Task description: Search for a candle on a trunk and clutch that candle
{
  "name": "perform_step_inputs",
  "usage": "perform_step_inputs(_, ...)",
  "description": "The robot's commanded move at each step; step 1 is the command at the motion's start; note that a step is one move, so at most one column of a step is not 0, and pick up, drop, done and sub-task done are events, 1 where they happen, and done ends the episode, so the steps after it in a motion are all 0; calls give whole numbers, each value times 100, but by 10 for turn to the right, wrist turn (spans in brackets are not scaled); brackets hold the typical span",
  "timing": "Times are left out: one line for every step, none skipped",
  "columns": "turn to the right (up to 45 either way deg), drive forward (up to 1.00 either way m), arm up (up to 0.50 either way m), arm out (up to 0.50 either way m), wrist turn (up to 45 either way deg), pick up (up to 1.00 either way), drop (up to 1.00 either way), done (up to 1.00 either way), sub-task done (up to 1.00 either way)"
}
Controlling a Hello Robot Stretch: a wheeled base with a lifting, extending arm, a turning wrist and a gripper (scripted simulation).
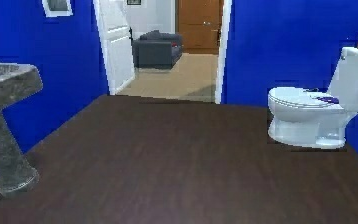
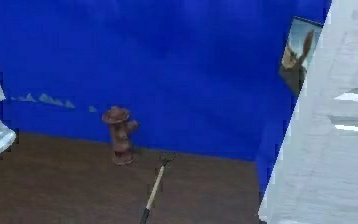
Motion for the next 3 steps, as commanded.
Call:
perform_step_inputs(30,0,0,0,0,0,0,0,0)
perform_step_inputs(-450,0,0,0,0,0,0,0,0)
perform_step_inputs(-90,0,0,0,0,0,0,0,0)
